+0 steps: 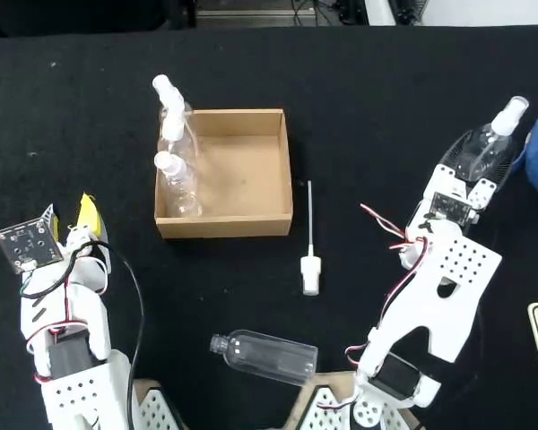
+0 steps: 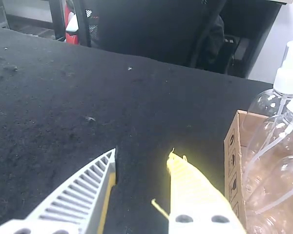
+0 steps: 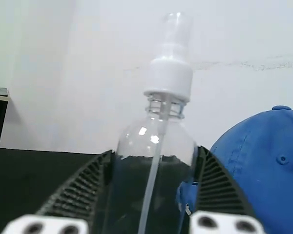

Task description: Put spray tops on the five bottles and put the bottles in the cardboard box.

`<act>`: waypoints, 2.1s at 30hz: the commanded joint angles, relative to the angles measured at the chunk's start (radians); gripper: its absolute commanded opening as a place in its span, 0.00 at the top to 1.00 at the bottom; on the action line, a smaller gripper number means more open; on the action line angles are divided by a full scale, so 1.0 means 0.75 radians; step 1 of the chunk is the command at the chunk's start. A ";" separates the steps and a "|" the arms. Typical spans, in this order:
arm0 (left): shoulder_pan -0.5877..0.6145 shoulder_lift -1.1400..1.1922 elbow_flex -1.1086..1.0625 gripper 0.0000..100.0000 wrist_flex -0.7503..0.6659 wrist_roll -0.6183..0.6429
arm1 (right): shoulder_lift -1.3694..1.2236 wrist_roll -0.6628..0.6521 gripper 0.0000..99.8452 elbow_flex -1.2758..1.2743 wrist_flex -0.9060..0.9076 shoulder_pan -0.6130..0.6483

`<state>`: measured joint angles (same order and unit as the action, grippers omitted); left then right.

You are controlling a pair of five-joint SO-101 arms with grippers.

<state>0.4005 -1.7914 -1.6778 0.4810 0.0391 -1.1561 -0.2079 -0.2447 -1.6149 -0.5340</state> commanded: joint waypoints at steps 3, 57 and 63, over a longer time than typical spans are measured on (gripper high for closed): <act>0.013 -0.004 -0.032 0.97 0.006 0.004 | 0.066 -0.010 0.74 0.056 0.051 0.053; 0.017 -0.004 -0.028 0.97 0.008 0.004 | 1.179 -0.008 0.74 -1.108 0.068 0.006; 0.017 -0.004 -0.028 0.97 0.008 0.004 | 1.425 -0.010 0.74 -1.359 0.074 0.016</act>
<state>0.4005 -1.7914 -1.6778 0.4841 0.0391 -0.2248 -0.2110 -1.1945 -1.5719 -0.4971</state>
